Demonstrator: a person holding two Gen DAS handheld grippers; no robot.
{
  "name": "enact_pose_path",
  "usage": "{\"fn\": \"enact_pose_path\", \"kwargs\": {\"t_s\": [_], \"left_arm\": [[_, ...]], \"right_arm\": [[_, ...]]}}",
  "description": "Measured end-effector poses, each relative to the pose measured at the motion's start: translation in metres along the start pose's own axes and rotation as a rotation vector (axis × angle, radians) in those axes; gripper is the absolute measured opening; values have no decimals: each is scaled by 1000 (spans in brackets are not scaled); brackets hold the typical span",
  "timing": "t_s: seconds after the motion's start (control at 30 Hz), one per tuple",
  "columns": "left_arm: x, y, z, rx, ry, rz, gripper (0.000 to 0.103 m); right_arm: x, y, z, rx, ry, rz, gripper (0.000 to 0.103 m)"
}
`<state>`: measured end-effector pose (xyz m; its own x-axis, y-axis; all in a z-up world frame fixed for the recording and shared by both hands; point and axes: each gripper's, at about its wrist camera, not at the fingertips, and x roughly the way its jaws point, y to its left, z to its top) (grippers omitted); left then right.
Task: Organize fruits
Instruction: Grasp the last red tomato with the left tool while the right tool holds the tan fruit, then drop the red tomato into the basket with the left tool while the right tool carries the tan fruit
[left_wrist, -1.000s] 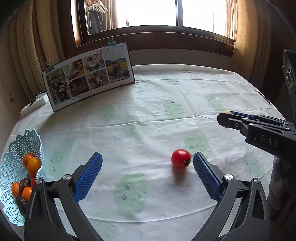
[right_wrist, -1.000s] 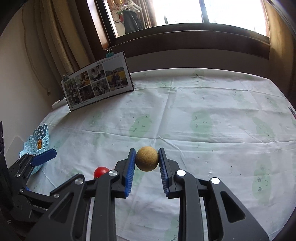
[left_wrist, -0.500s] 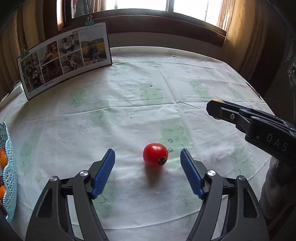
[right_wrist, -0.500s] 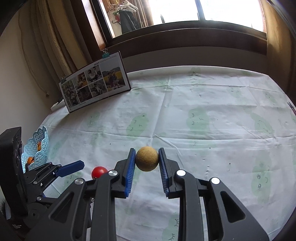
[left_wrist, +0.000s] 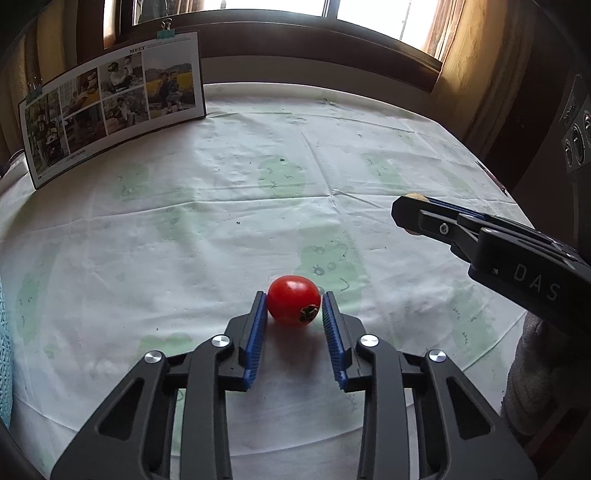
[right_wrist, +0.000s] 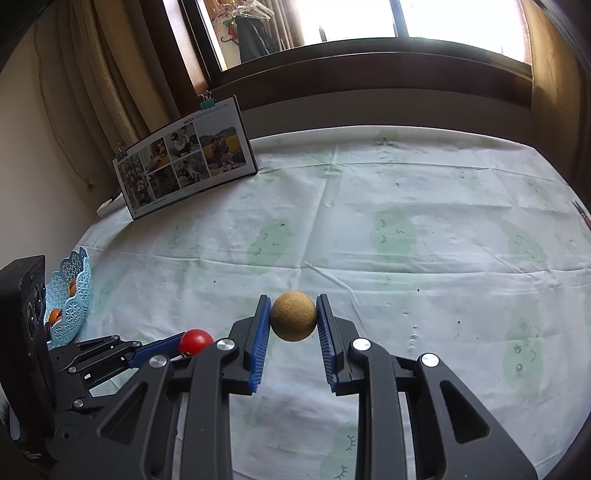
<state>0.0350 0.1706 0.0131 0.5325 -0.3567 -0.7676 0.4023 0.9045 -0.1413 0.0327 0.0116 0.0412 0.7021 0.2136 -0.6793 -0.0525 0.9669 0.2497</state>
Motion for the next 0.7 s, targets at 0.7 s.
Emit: {"fn": "enact_pose_path", "kwargs": {"t_s": [0.7], "left_arm": [[-31,12,0,-29,-90,125,29]], "right_arm": [[8,0,-6,-12,24,-19,25]]}}
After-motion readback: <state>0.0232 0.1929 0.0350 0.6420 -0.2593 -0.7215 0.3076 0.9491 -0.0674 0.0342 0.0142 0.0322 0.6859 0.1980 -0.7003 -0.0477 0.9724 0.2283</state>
